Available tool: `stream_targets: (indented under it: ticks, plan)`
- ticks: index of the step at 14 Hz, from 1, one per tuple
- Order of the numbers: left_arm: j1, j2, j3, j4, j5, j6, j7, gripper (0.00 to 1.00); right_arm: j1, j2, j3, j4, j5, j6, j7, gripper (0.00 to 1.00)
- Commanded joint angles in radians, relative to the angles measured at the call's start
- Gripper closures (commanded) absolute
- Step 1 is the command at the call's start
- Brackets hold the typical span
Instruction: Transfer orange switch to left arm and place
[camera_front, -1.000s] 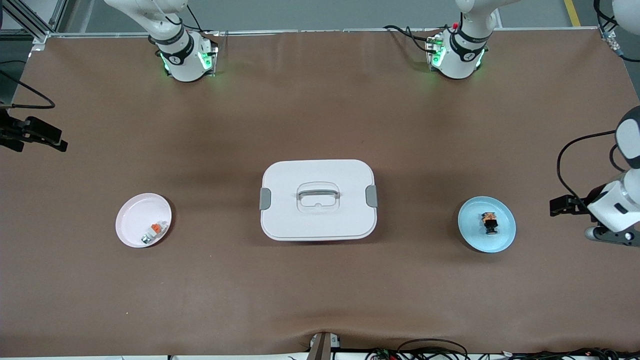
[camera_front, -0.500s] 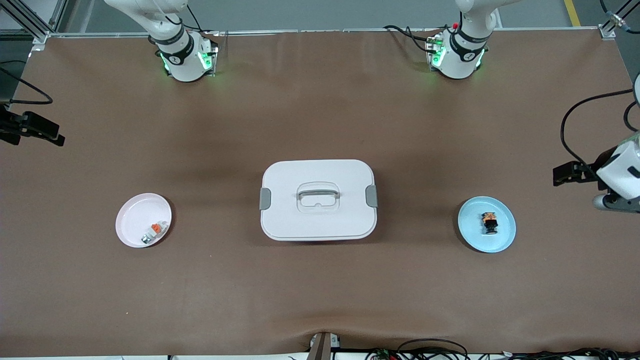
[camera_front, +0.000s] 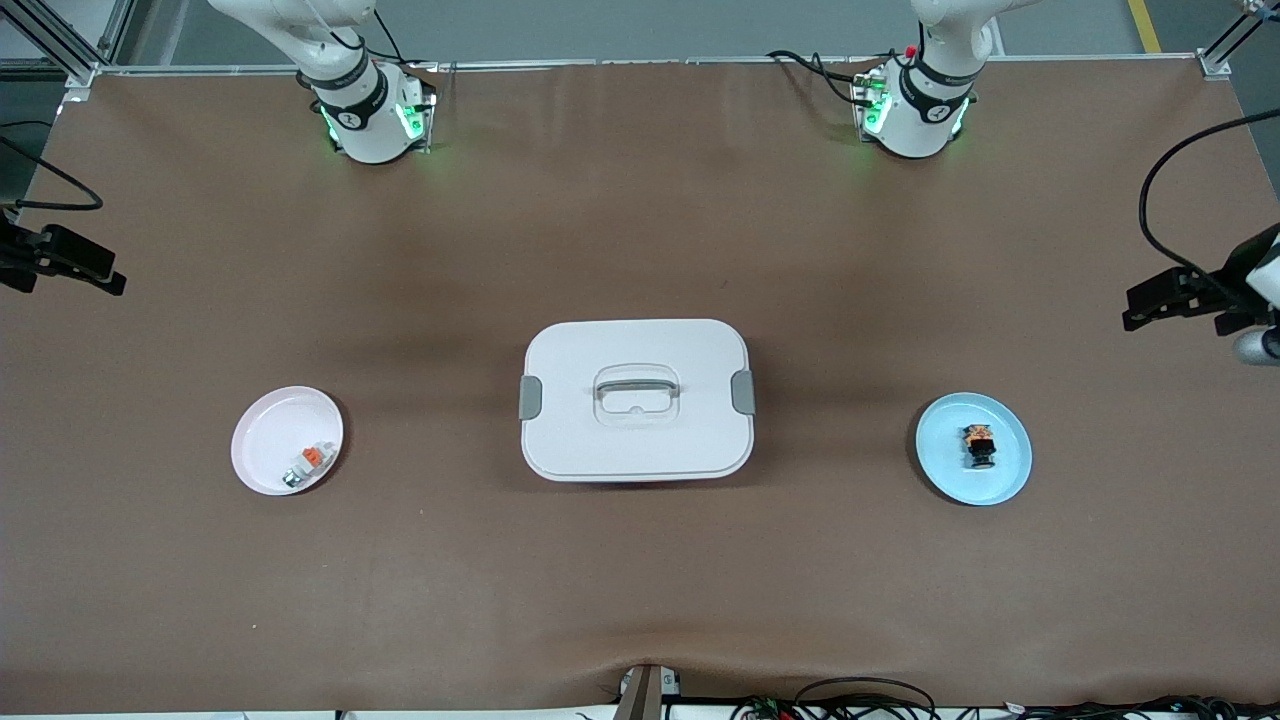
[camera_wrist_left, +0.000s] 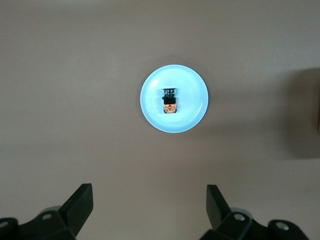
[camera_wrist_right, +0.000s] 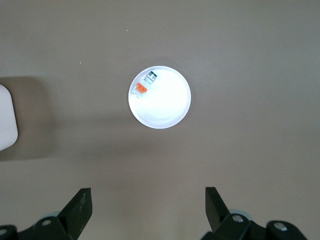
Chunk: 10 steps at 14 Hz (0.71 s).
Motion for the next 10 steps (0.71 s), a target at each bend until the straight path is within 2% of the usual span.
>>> stream_targets:
  ticks: [1, 7, 9, 10]
  plan:
    - [-0.002, -0.048, -0.003, -0.020, -0.019, -0.013, -0.059, 0.00, -0.014, -0.009, 0.013, 0.009, -0.019, -0.001, 0.017, 0.00]
    - [0.001, -0.070, 0.003, -0.016, -0.044, -0.001, -0.058, 0.00, -0.015, -0.009, 0.013, 0.009, -0.019, -0.001, 0.015, 0.00]
    - [-0.036, -0.090, 0.017, -0.022, -0.061, 0.002, -0.076, 0.00, -0.015, -0.009, 0.013, 0.009, -0.019, 0.000, 0.015, 0.00]
    - [-0.095, -0.100, 0.081, -0.023, -0.059, -0.010, -0.098, 0.00, -0.015, -0.009, 0.013, 0.007, -0.019, 0.000, 0.015, 0.00]
